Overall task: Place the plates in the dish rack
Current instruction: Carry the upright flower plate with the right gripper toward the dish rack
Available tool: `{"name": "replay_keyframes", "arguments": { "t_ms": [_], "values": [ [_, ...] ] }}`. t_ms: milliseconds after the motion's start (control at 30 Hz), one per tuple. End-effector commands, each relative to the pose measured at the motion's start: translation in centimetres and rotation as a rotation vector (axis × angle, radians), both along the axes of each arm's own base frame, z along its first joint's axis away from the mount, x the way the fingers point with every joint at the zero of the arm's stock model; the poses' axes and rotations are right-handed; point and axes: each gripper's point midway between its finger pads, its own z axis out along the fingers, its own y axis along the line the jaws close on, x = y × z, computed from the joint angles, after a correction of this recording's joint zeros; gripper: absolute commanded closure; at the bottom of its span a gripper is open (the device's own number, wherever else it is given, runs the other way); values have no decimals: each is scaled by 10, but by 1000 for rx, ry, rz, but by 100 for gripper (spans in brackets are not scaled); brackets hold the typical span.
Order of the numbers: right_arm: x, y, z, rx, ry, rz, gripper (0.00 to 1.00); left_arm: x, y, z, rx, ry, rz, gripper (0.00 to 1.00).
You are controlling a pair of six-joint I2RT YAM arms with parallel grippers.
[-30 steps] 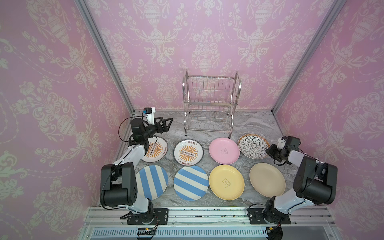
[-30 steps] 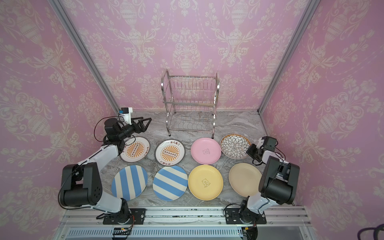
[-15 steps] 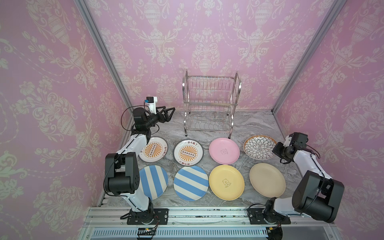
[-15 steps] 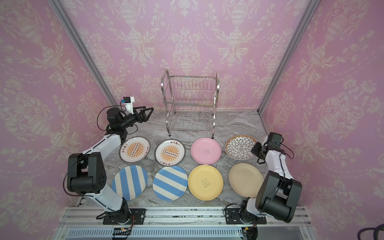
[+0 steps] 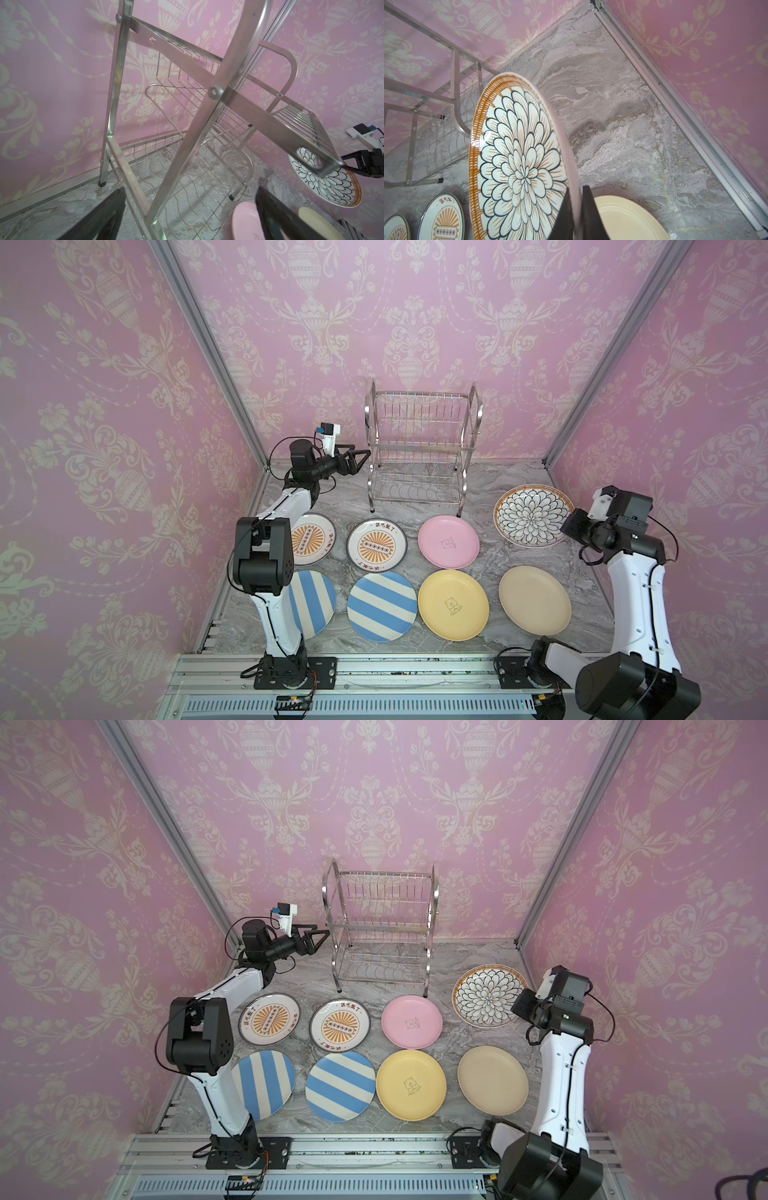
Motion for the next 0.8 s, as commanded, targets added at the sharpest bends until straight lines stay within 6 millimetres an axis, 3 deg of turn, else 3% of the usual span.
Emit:
{"name": "replay_keyframes", "arguments": {
  "t_ms": [0, 333, 433, 633, 767],
  "values": [
    [5, 31, 62, -35, -160, 131, 100, -1, -11, -4, 39, -28, -58, 1],
    [-8, 68, 134, -154, -255, 237, 100, 2, -26, -19, 84, -20, -89, 1],
    [-8, 73, 147, -170, -287, 250, 100, 1, -37, -24, 98, -25, -115, 1],
    [0, 85, 155, -184, -299, 314, 100, -1, -51, -32, 129, -23, -139, 1],
    [6, 89, 178, -196, -350, 328, 100, -9, -60, -30, 137, -17, -160, 1]
  ]
}}
